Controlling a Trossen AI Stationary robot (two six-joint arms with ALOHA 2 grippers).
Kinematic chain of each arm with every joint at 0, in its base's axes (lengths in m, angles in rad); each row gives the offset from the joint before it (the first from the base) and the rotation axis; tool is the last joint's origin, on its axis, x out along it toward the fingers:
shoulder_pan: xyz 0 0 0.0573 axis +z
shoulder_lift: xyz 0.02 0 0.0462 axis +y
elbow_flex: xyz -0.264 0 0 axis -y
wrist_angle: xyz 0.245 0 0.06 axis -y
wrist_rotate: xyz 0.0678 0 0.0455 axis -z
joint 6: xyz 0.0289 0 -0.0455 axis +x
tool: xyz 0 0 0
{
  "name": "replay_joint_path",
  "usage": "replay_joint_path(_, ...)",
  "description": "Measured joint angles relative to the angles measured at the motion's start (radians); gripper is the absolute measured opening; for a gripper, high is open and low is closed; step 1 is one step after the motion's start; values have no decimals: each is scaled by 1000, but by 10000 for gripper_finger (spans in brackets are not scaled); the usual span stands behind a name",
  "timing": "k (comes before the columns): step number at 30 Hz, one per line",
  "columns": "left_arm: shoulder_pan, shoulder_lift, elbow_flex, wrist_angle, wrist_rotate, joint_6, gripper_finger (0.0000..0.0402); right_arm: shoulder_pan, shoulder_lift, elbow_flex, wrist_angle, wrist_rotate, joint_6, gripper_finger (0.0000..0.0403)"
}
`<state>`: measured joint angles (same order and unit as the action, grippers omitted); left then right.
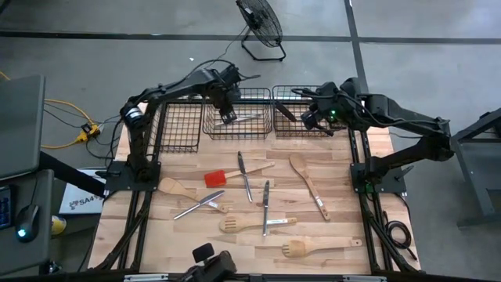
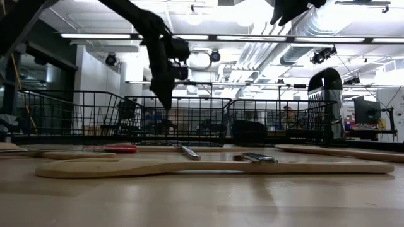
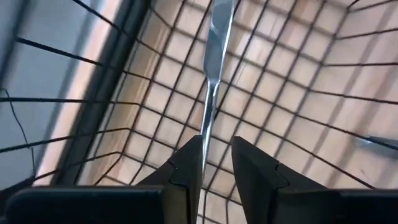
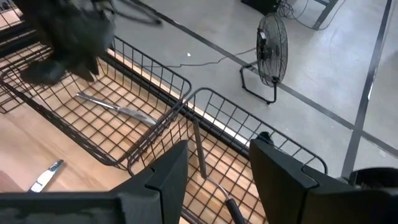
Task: Pick & Place Kitchen Items
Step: Put the table knife into the middle wire basket
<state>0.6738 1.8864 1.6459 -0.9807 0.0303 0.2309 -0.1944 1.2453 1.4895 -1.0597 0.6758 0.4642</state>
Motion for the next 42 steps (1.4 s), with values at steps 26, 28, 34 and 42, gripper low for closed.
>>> replay_joint_path(26,-134,-832,-591,302,217,-78,86,182,24,0,-66,-170,470,164)
replay_joint_path(28,-162,-901,-642,346,217,-83,86,202,38,0,-66,-199,537,164)
replay_joint_path(34,-244,-1073,-756,411,190,-89,86,258,101,0,-66,-326,706,164)
replay_joint_path(42,-317,-1200,-842,413,177,-140,86,350,207,0,-5,-418,862,164)
